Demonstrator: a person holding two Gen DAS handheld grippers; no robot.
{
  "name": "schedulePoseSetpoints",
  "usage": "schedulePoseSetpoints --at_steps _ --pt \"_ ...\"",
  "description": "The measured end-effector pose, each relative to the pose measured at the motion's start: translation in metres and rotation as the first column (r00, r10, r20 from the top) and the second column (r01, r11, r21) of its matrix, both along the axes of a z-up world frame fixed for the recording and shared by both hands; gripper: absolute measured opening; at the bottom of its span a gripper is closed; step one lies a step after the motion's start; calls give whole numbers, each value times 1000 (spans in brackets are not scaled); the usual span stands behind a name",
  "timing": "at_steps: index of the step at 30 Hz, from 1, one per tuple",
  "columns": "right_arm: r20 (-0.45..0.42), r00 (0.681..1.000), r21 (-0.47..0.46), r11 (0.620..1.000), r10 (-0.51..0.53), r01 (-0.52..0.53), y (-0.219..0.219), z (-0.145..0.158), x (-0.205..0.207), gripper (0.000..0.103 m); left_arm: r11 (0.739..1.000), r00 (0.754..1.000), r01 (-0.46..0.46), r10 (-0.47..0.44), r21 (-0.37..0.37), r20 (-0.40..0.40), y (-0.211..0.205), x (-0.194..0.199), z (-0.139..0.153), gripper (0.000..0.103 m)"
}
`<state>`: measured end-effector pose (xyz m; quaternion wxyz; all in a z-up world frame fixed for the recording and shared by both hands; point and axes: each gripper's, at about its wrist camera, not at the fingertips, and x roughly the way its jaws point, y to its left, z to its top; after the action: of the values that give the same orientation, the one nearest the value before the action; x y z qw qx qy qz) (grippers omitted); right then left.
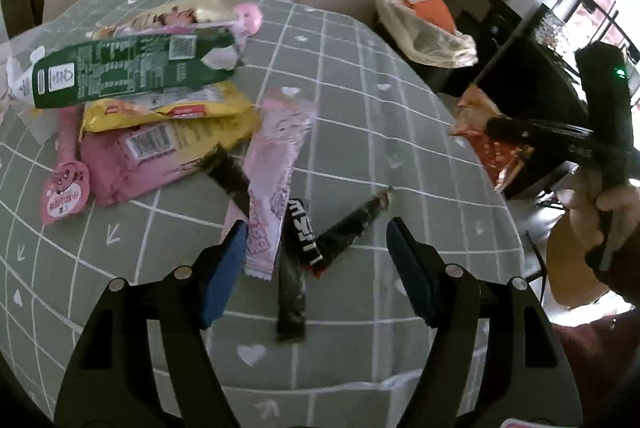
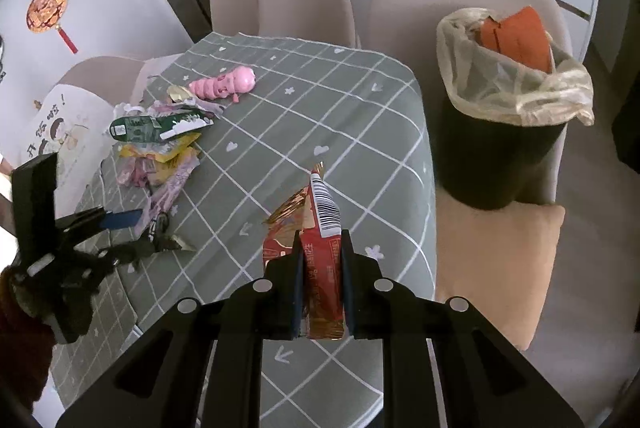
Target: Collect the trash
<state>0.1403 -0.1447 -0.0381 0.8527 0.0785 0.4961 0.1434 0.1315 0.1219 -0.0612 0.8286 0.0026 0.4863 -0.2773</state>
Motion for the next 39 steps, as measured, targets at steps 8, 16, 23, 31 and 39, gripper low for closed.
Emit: schedulePoseSetpoints --at_steps 8,16,23,31,39 --pt "23 1000 4 1000 0 0 -2 5 -7 17 987 987 -160 160 27 3 -2 31 2 51" --pt "74 997 12 1000 3 -3 -10 21 -16 17 974 975 -220 221 56 -12 -6 36 3 13" --pt "144 990 63 998 -1 -8 -22 49 -20 17 959 948 -284 283 -15 143 -10 10 80 13" --pt "248 968 89 994 32 -56 -33 90 -19 17 922 895 -371 387 -110 222 -25 2 120 15" --pt "268 960 95 989 85 -114 -58 86 -15 17 915 909 -392 401 -100 111 -37 7 77 38"
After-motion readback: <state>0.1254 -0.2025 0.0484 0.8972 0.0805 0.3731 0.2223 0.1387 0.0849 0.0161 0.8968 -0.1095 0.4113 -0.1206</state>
